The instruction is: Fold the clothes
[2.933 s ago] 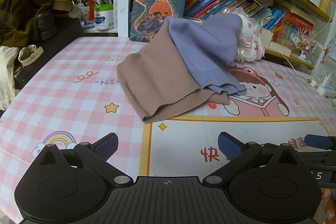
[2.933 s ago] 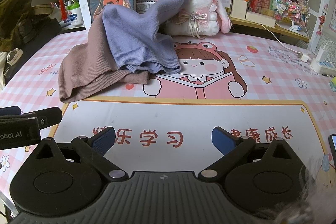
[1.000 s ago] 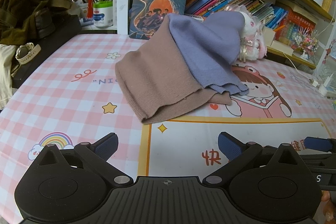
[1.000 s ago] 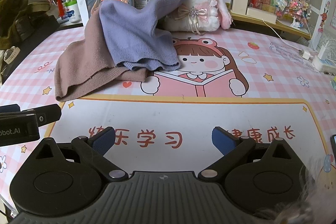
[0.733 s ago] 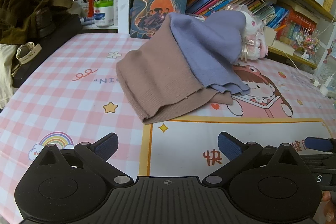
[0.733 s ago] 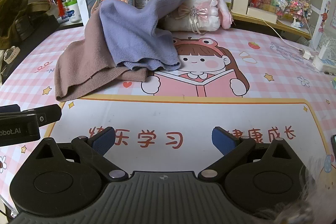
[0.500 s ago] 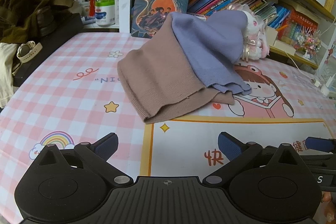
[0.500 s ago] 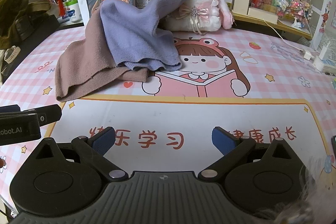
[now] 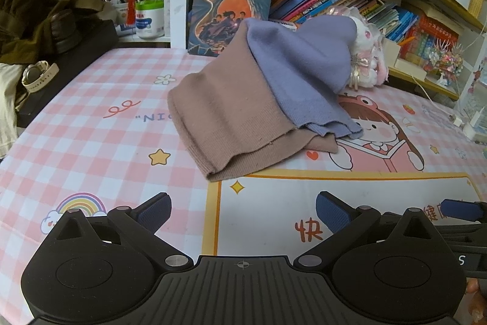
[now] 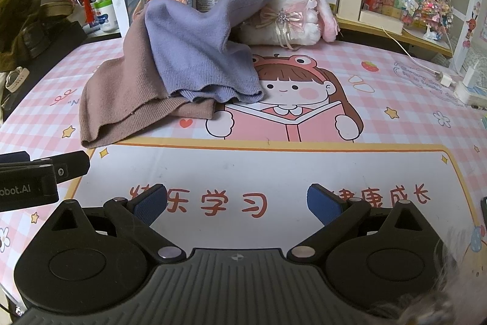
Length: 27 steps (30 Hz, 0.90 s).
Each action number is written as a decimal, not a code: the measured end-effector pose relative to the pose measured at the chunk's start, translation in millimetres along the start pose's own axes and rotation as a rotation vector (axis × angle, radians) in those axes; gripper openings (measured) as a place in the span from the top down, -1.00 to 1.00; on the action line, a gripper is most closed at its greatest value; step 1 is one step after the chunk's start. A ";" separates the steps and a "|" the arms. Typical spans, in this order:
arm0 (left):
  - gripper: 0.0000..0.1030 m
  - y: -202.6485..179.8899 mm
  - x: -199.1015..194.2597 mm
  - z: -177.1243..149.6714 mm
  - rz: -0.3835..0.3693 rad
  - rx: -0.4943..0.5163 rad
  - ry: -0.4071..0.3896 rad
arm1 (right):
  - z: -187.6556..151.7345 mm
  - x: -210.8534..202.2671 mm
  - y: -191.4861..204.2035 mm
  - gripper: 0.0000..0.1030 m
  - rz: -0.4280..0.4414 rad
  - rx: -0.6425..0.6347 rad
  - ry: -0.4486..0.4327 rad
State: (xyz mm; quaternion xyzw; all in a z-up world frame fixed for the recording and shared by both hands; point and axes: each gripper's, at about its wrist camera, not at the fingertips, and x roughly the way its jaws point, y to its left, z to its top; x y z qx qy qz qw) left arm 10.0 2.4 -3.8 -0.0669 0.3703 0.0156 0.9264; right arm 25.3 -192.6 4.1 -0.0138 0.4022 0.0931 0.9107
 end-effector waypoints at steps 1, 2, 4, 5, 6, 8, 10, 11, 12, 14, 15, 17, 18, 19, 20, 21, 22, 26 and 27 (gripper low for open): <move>-0.99 0.5 0.3 0.2 -0.001 0.001 0.000 | -0.1 0.0 0.0 -0.93 -0.001 0.001 0.000; -0.99 0.9 0.5 0.4 -0.002 0.002 0.001 | -0.1 0.0 0.4 -0.93 -0.003 0.003 0.001; -0.99 1.6 1.0 0.9 -0.005 0.005 0.001 | -0.2 0.1 1.2 -0.93 -0.006 0.006 0.002; -0.99 2.3 1.1 1.0 -0.007 0.006 0.000 | -0.2 0.0 1.9 -0.93 -0.008 0.007 0.002; -0.99 3.0 1.2 1.2 -0.010 0.009 -0.001 | -0.3 -0.1 2.5 -0.93 -0.010 0.009 0.002; -0.99 4.0 1.3 1.7 -0.013 0.014 -0.003 | -0.4 -0.3 4.5 -0.93 -0.015 0.011 0.003; -0.99 5.5 1.9 2.2 -0.019 0.020 -0.004 | -0.4 -0.4 6.6 -0.93 -0.020 0.014 0.003; -0.99 6.3 2.2 2.5 -0.023 0.023 -0.005 | -0.5 -0.5 7.7 -0.93 -0.023 0.015 0.003; -0.99 7.4 2.5 2.7 -0.026 0.024 -0.005 | -0.5 -0.6 8.8 -0.93 -0.025 0.016 0.003; -0.99 10.6 2.7 3.0 -0.034 0.025 -0.008 | -0.6 -0.7 10.9 -0.93 -0.030 0.019 0.003; -0.99 12.5 2.7 3.3 -0.037 0.026 -0.008 | -0.6 -0.7 12.0 -0.93 -0.033 0.021 0.003; -0.99 15.8 2.7 3.8 -0.043 0.030 -0.012 | -1.0 -0.5 14.9 -0.93 -0.040 0.024 0.004; -0.99 17.0 2.5 4.1 -0.046 0.034 -0.015 | -1.1 -0.7 16.5 -0.93 -0.043 0.025 0.004; -0.99 18.1 2.4 4.6 -0.048 0.038 -0.019 | -1.1 -0.9 18.2 -0.93 -0.046 0.027 0.005; -0.99 19.1 2.3 5.0 -0.051 0.043 -0.022 | -1.2 -1.0 19.8 -0.93 -0.050 0.028 0.004; -0.99 20.0 2.2 5.4 -0.054 0.049 -0.026 | -1.3 -1.1 21.4 -0.93 -0.053 0.030 0.004; -0.99 21.2 2.5 5.7 -0.057 0.055 -0.028 | -1.3 -1.3 23.0 -0.93 -0.057 0.033 0.003; -0.99 24.8 6.2 5.3 -0.064 0.064 -0.022 | -1.8 -2.7 28.4 -0.93 -0.072 0.044 -0.001; -0.99 25.7 7.5 5.0 -0.066 0.064 -0.019 | -2.2 -3.0 29.5 -0.93 -0.077 0.046 0.001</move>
